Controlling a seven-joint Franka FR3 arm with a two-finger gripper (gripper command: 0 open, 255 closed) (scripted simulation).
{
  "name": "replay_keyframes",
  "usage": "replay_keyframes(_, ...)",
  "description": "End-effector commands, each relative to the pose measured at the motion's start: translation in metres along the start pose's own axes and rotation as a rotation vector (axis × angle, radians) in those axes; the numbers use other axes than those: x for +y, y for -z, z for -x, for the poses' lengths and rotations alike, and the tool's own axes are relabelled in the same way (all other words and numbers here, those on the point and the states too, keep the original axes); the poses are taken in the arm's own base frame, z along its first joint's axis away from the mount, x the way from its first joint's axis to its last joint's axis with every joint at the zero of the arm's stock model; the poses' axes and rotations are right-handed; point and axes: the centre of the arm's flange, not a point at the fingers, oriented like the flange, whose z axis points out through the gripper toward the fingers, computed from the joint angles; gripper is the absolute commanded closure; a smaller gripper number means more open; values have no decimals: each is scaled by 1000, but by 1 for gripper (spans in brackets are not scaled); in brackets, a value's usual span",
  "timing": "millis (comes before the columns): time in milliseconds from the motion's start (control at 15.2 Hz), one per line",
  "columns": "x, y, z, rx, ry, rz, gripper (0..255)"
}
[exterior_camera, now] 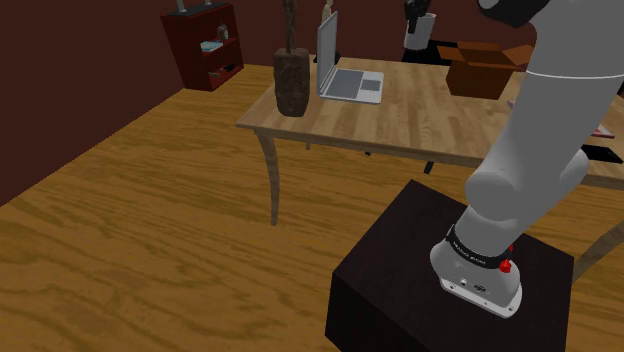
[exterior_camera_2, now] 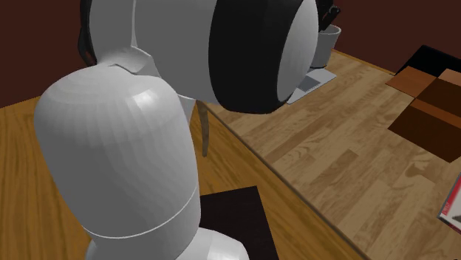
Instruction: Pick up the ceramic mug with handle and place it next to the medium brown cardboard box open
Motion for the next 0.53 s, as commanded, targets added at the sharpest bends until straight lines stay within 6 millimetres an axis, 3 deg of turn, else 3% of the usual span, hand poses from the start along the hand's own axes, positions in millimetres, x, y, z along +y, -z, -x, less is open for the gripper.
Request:
replay_keyframes(0,21,-2,17,0,1,0,255)
replay_keyframes(462,93,-7,74,0,1,0,255)
